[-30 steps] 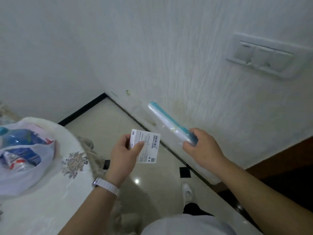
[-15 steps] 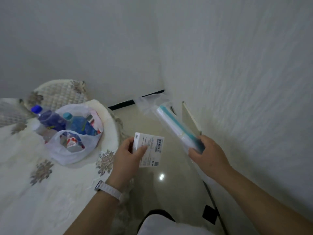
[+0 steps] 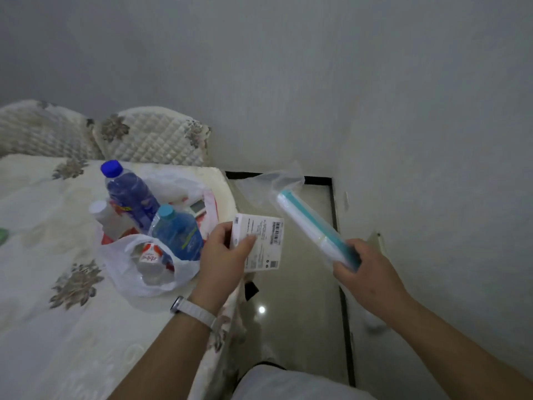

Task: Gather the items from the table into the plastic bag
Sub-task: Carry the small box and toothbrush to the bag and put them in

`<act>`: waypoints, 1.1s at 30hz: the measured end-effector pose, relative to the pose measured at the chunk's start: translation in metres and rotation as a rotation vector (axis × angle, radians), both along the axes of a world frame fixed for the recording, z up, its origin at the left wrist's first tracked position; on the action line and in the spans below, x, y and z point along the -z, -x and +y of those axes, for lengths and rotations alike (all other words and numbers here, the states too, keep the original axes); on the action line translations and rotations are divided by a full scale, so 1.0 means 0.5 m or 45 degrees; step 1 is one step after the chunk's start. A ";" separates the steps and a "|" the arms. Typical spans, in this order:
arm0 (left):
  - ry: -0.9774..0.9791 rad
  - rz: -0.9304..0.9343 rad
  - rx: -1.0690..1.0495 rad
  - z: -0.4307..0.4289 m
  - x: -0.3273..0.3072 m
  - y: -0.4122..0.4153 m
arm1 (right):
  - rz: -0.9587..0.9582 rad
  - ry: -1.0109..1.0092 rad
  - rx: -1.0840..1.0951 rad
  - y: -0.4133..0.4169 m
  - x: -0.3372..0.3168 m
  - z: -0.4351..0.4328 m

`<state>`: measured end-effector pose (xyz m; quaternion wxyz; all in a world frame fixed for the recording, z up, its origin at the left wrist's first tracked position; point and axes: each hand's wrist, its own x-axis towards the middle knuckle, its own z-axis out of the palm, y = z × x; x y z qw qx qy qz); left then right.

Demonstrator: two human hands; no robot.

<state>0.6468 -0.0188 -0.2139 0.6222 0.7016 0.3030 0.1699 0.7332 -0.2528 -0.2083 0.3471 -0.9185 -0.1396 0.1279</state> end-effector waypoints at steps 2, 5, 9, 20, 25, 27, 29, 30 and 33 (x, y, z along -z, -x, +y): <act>-0.006 -0.068 -0.038 0.053 -0.031 -0.037 | -0.054 -0.019 -0.046 -0.055 -0.014 0.061; 0.013 -0.165 -0.118 0.122 -0.076 -0.064 | -0.092 -0.051 -0.125 -0.111 -0.027 0.147; -0.008 -0.243 -0.277 0.205 -0.126 -0.067 | -0.089 -0.087 -0.271 -0.161 -0.029 0.247; -0.154 -0.059 -0.816 0.378 -0.096 -0.040 | -0.059 -0.124 -0.706 -0.301 0.007 0.468; -0.140 0.214 -0.945 0.400 -0.034 -0.051 | 0.065 -0.113 -0.991 -0.391 0.040 0.561; -0.117 0.328 -0.992 0.397 -0.011 -0.060 | 0.114 -0.070 -1.116 -0.434 0.047 0.596; -0.095 0.416 -1.054 0.400 0.011 -0.067 | 0.138 -0.032 -1.228 -0.480 0.057 0.634; -0.073 0.444 -1.084 0.401 0.022 -0.068 | 0.134 -0.013 -1.289 -0.500 0.064 0.654; 0.002 0.486 -1.182 0.389 0.038 -0.073 | 0.083 0.058 -1.490 -0.542 0.070 0.707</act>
